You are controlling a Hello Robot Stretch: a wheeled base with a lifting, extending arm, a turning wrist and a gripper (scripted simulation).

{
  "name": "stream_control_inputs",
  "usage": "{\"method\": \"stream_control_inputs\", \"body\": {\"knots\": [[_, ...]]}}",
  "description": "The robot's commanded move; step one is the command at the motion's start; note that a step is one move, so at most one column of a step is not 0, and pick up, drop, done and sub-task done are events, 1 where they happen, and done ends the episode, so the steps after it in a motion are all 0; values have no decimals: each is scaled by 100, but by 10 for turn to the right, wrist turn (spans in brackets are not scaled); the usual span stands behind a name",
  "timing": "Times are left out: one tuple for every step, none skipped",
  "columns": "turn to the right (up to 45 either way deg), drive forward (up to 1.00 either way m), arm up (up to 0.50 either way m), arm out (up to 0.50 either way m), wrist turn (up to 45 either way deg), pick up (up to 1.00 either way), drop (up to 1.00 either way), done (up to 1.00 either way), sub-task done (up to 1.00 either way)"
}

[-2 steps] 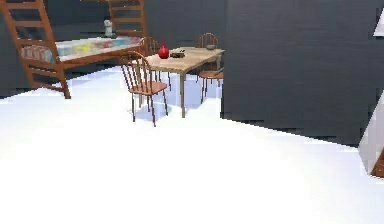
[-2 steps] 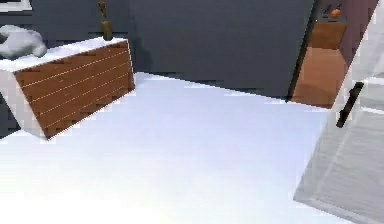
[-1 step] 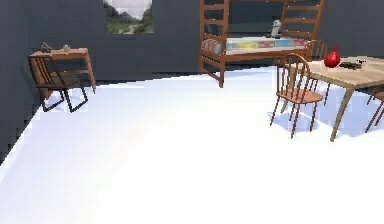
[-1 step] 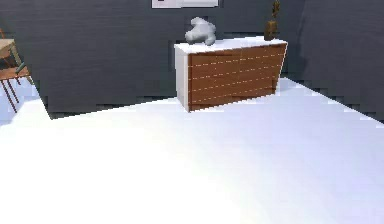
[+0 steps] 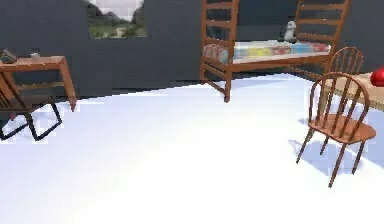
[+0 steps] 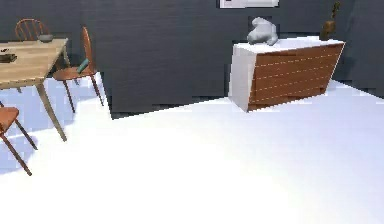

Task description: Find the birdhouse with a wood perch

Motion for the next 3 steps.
{"method": "stream_control_inputs", "body": {"knots": [[-450,0,0,0,0,0,0,0,0],[-450,0,0,0,0,0,0,0,0],[-30,0,0,0,0,0,0,0,0]]}}
